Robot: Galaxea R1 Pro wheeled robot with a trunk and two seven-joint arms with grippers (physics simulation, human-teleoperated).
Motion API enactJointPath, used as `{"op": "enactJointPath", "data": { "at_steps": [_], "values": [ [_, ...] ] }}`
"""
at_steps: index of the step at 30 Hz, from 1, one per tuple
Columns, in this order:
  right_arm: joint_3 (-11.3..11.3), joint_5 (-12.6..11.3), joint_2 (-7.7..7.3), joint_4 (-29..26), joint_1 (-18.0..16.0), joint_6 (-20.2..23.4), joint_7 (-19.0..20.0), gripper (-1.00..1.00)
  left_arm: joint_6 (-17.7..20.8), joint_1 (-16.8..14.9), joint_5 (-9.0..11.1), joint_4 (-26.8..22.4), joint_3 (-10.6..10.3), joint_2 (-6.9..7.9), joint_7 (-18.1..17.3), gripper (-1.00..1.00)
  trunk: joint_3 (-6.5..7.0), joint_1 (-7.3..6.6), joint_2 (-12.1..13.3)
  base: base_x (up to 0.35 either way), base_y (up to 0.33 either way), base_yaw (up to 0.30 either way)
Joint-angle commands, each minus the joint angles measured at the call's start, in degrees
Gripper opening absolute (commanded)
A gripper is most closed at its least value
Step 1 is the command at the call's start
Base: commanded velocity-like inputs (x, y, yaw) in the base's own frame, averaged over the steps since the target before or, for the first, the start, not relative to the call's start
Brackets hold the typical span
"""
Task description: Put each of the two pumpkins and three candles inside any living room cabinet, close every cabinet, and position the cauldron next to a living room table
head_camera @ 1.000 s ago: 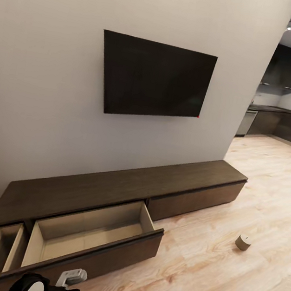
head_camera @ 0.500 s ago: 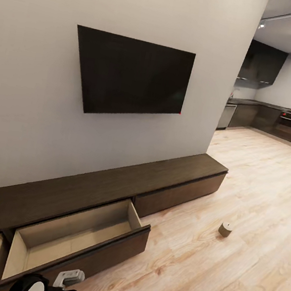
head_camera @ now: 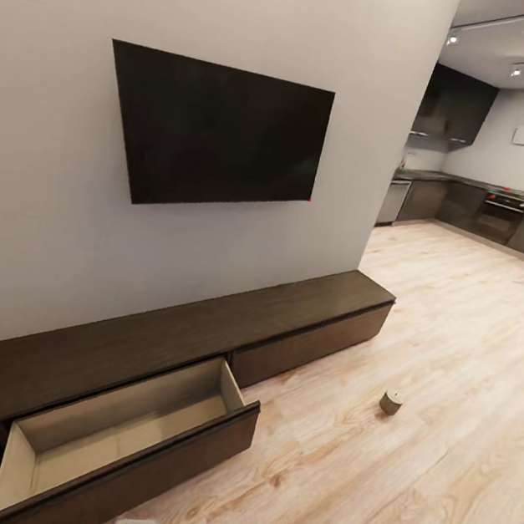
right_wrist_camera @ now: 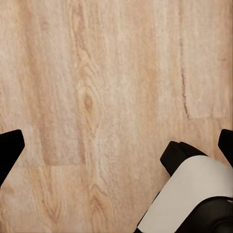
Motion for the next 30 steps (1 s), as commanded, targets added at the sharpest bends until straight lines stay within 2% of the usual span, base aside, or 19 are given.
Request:
{"op": "enactJointPath", "data": {
  "at_steps": [1, 2, 4, 7, 14, 19, 30],
  "values": [
    [0.0, 0.0, -0.03, 0.0, 0.0, 0.0, 0.0, 1.00, -0.2, 0.0, -2.2, 0.5, 0.0, -0.64, 0.1, 1.00, 0.17, -0.23, 0.4, 0.000, 0.000, -0.008],
    [-0.1, 0.0, -0.04, 0.0, 0.0, -0.1, 0.1, 1.00, -0.3, 0.0, -4.0, 0.8, 0.0, -1.12, 0.1, 1.00, 0.34, -0.45, 0.8, 0.000, 0.000, -0.005],
    [-0.1, 0.0, -0.06, 0.0, 0.0, 0.0, 0.1, 1.00, -0.4, 0.0, -6.1, 1.1, 0.0, -1.64, -0.1, 1.00, 0.68, -0.89, 1.6, 0.000, 0.000, -0.003],
    [-0.1, -0.1, -0.07, 0.0, 0.0, 0.0, 0.1, 1.00, -0.5, 0.0, -7.0, 1.2, 0.0, -1.88, -0.2, 1.00, 0.68, -0.89, 1.6, 0.000, 0.000, -0.044],
    [-0.1, -0.1, -0.07, 0.0, 0.0, 0.1, 0.1, 1.00, -0.6, 0.0, -7.5, 1.3, -0.1, -1.93, -0.3, 1.00, 0.67, -0.89, 1.6, 0.000, 0.000, -0.236],
    [-0.1, -0.1, -0.07, 0.0, 0.0, 0.1, 0.1, 1.00, -3.3, 0.0, -7.5, 1.9, -0.3, -1.98, -0.5, 1.00, 0.67, -0.89, 1.6, 0.034, 0.000, -0.286],
    [-0.1, -0.1, -0.07, 0.0, 0.0, -0.1, 0.1, 1.00, -4.1, 0.0, -7.6, 4.0, -0.4, -2.00, -0.5, 1.00, 0.67, -0.89, 1.6, 0.235, -0.091, -0.289]
  ]
}}
